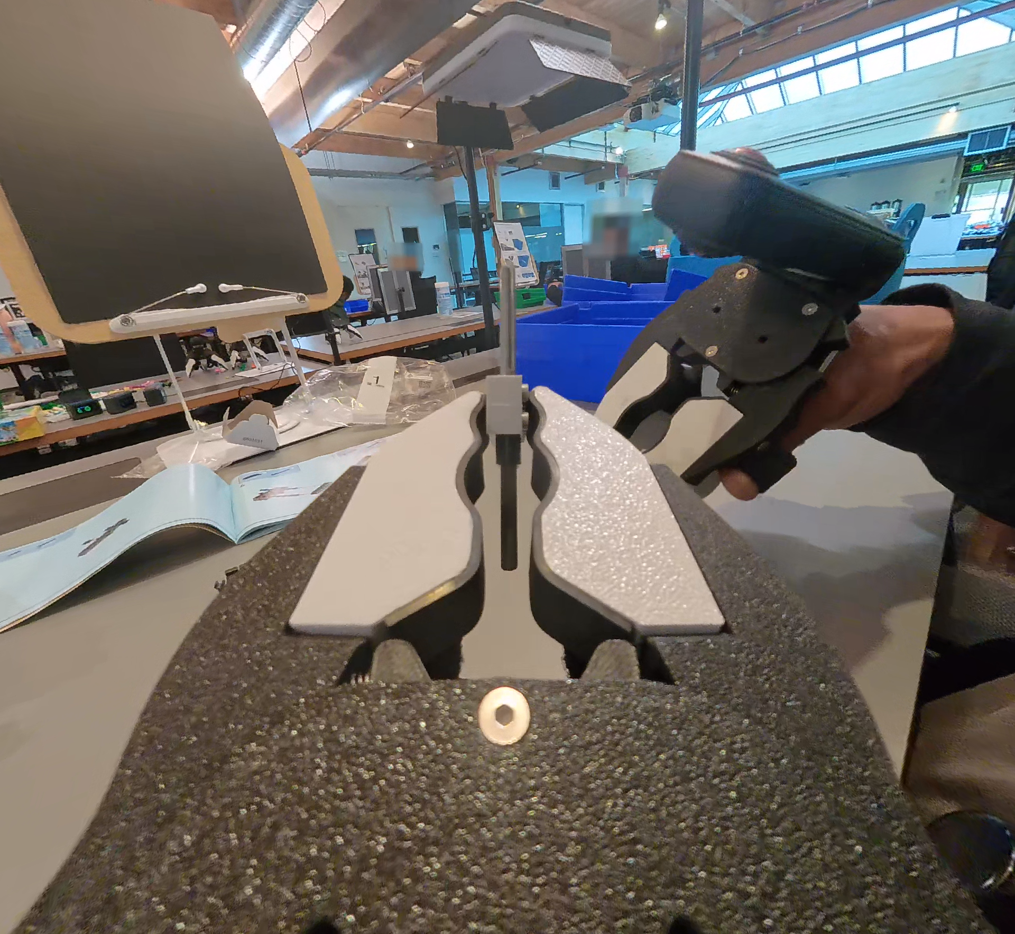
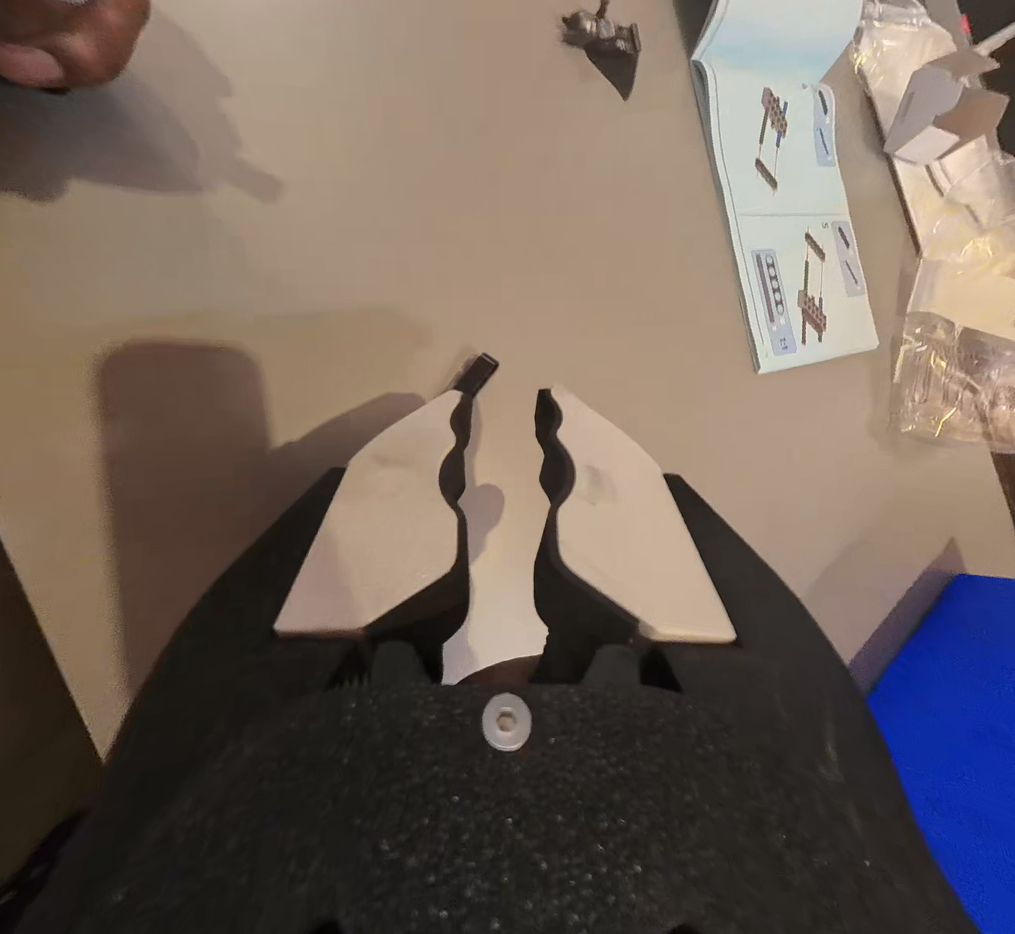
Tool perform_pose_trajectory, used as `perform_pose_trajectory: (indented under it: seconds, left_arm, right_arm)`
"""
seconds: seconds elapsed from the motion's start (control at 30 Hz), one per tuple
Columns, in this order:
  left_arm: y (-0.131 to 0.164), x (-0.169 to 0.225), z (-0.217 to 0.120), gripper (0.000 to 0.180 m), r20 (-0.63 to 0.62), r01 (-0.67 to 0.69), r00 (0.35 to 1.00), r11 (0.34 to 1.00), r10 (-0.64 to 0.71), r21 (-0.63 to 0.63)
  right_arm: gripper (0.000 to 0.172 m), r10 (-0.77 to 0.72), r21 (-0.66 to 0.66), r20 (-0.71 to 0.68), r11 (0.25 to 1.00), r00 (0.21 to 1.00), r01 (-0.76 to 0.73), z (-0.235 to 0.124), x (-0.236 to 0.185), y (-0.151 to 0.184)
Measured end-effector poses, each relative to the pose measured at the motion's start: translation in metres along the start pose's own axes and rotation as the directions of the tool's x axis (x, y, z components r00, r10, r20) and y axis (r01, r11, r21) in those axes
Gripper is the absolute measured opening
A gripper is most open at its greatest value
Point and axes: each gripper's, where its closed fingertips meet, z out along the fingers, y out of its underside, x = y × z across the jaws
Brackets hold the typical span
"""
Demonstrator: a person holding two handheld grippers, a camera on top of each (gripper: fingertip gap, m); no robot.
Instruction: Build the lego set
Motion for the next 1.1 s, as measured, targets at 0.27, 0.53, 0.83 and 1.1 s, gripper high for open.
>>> perform_pose_trajectory:
  seconds: [0.27, 0.53, 0.83, 1.1]
  left_arm:
    - [0.007, -0.001, 0.005, 0.012, 0.004, 0.002, 1.0, 0.999, -0.002, -0.043]
    - [0.005, 0.003, -0.001, 0.012, 0.002, -0.015, 1.0, 1.0, 0.015, -0.028]
    - [0.006, 0.0, 0.002, 0.012, 0.005, -0.004, 1.0, 0.999, 0.005, -0.034]
    - [0.008, 0.0, 0.002, 0.012, 0.007, -0.008, 1.0, 0.999, 0.008, -0.044]
  right_arm:
    - [0.023, 0.204, -0.065, 0.049, 0.977, 0.978, -0.201, 0.021, -0.011, 0.016]
    - [0.014, 0.276, -0.12, 0.058, 0.956, 0.96, -0.267, 0.036, -0.013, 0.022]
    - [0.023, 0.077, 0.0, 0.024, 0.997, 0.997, -0.077, 0.004, -0.006, -0.006]
    - [0.024, 0.109, -0.011, 0.15, 0.994, 0.983, -0.108, 0.008, -0.019, 0.002]
